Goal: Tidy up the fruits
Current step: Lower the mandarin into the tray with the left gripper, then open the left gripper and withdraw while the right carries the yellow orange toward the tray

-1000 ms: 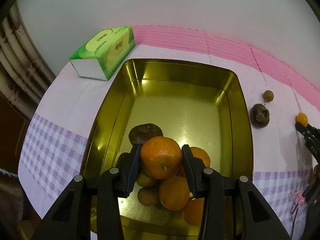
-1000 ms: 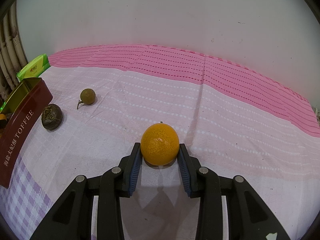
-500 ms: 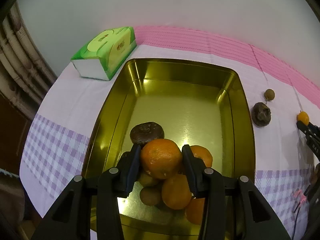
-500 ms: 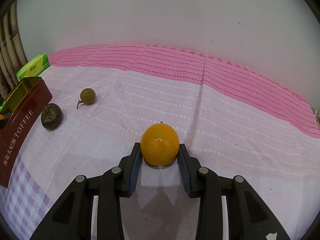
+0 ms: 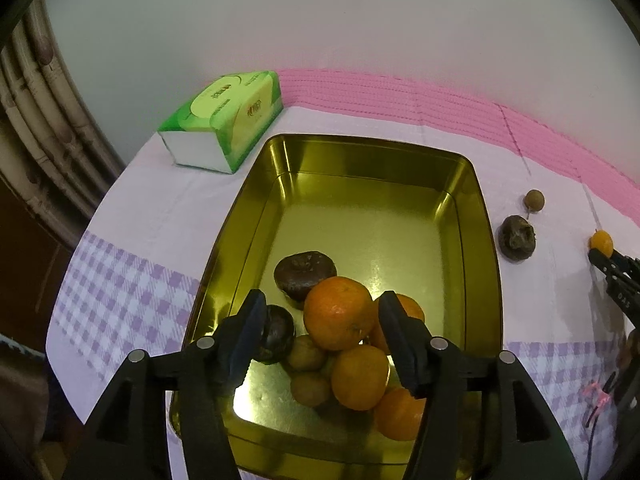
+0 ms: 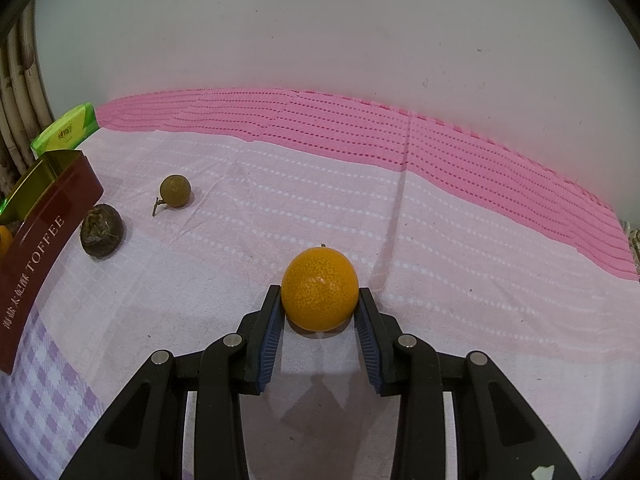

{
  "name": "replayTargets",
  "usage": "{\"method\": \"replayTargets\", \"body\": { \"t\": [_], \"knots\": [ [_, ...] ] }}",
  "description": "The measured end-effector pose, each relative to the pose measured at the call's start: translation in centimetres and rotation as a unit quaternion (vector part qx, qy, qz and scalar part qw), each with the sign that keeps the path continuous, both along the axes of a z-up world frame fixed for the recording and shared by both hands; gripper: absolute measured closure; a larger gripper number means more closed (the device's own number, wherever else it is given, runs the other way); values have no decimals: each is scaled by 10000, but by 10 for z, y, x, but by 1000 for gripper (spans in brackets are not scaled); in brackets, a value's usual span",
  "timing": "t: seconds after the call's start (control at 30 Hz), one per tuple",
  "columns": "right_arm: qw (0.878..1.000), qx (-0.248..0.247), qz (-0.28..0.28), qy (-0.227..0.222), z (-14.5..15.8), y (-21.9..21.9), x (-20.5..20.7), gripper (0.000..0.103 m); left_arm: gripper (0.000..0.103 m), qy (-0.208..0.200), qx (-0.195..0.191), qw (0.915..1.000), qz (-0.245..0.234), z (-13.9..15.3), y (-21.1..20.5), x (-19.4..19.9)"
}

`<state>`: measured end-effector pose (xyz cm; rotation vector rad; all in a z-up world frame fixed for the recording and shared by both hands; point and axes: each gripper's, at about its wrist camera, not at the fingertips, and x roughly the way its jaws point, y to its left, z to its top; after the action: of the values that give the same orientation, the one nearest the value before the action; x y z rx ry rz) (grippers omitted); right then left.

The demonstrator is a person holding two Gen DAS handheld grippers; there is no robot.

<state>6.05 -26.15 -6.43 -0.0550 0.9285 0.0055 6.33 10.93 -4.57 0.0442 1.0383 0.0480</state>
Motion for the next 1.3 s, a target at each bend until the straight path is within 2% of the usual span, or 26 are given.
{"method": "replayTargets", "body": {
  "t": [0.27,0.53,0.77,1.03,1.3],
  "knots": [
    [10000,-7,-65,-1,0,2,0,69,34,-111,-18,9999,6,6,2,-6],
    [9999,12,-108,46,2,7,-1,70,32,-167,-35,9998,67,11,6,-14],
    [10000,67,24,-28,16,17,-5,70,28,-206,-22,9998,81,13,7,-17],
    [9978,343,568,-62,35,56,-12,70,24,-265,-43,9996,129,18,9,-20],
    [9906,530,1247,-175,59,108,-20,70,18,-317,-185,9985,405,24,26,-21]
  ]
}}
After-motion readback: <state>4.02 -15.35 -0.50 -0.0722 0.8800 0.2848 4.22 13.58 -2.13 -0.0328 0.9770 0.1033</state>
